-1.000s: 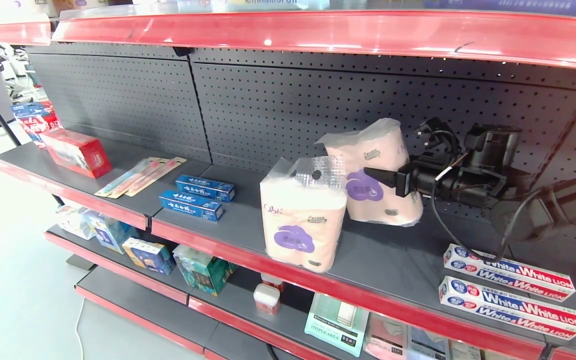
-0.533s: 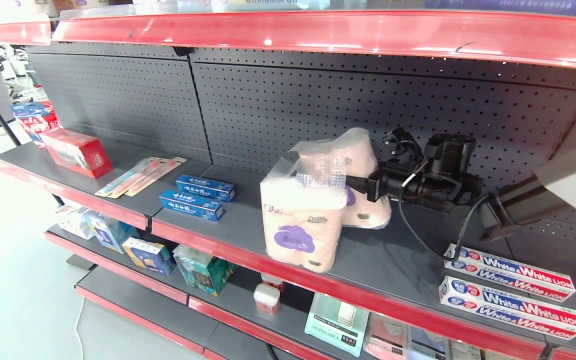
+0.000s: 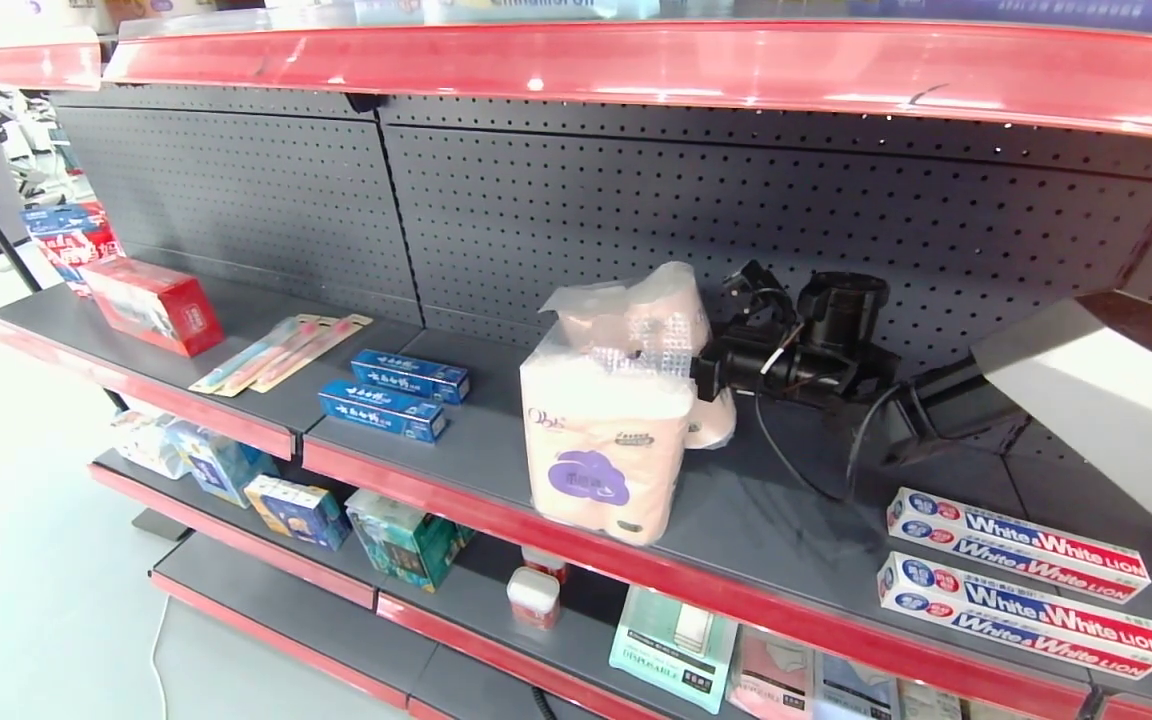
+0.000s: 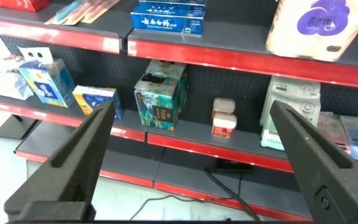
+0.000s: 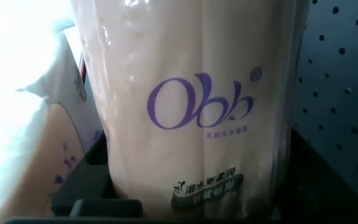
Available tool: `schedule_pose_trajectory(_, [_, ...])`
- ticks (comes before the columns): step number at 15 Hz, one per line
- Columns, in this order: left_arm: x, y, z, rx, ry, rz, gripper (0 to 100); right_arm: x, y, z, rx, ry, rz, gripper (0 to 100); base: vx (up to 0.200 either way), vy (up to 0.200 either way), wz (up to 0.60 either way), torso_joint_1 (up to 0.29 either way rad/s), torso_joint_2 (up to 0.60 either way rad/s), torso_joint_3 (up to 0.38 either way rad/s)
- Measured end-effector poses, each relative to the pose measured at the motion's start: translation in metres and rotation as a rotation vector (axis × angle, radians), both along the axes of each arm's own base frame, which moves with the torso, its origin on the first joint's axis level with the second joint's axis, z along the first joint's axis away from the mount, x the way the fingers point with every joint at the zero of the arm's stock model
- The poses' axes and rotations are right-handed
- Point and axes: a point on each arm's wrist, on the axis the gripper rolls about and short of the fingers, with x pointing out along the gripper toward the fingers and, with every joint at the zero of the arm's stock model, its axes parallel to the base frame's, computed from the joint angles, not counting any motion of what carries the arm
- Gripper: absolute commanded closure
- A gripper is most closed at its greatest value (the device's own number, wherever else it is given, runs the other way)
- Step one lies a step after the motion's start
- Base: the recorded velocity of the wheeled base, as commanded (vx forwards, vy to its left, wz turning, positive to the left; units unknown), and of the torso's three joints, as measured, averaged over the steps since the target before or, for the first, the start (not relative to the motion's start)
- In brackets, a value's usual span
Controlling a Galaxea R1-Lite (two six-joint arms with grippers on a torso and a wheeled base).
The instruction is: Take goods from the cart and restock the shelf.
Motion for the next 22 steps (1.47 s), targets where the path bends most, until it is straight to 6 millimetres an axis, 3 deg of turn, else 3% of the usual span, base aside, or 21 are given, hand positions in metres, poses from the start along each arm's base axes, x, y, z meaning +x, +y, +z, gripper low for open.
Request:
schedule_pose_trajectory(8, [0.000,0.000,0.000,0.000,0.000,0.000,0,0.023,0.011,-0.024,-0.002,-0.016,0.042,100,0.000,0.000,0.00,0.000,0.00,0.000])
schedule_pose_trajectory(11, [0.000,0.000,0.000,0.000,0.000,0.000,0,0.026,-0.002,-0.032,-0.023,-0.009,0.043,100,0.000,0.000,0.00,0.000,0.00,0.000])
schedule_pose_trajectory(17, [0.000,0.000,0.000,0.000,0.000,0.000,0,0.023,-0.050,-0.046,-0.116,-0.022,0.013,100,0.000,0.000,0.00,0.000,0.00,0.000])
schedule_pose_trajectory(22, [0.000,0.000,0.000,0.000,0.000,0.000,0,0.018,-0.063,-0.048,-0.125,-0.016,0.018,100,0.000,0.000,0.00,0.000,0.00,0.000])
